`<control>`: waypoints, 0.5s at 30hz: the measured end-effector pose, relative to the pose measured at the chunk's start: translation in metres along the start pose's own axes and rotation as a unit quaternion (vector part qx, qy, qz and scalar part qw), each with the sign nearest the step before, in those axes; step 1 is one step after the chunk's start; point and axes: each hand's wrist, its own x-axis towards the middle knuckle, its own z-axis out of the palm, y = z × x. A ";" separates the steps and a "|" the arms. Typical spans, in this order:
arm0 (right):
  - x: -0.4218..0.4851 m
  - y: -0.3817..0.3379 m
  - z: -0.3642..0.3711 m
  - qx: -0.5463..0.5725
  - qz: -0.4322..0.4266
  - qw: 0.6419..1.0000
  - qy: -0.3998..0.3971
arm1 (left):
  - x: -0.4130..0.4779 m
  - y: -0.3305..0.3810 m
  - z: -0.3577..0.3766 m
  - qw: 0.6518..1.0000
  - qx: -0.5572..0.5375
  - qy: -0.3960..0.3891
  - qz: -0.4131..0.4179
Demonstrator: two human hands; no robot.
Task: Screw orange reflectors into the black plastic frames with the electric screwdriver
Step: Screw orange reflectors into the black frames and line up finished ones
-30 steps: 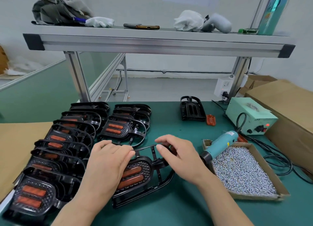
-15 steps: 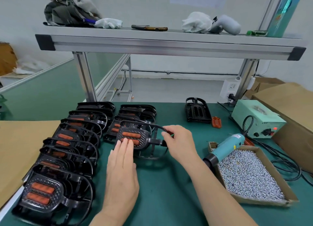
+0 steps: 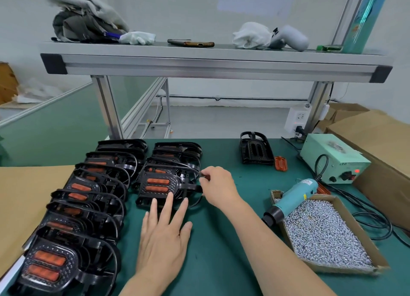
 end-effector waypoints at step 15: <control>0.084 0.084 -0.086 -0.235 0.183 0.954 -0.042 | 0.003 0.001 -0.002 1.000 0.002 0.025 0.014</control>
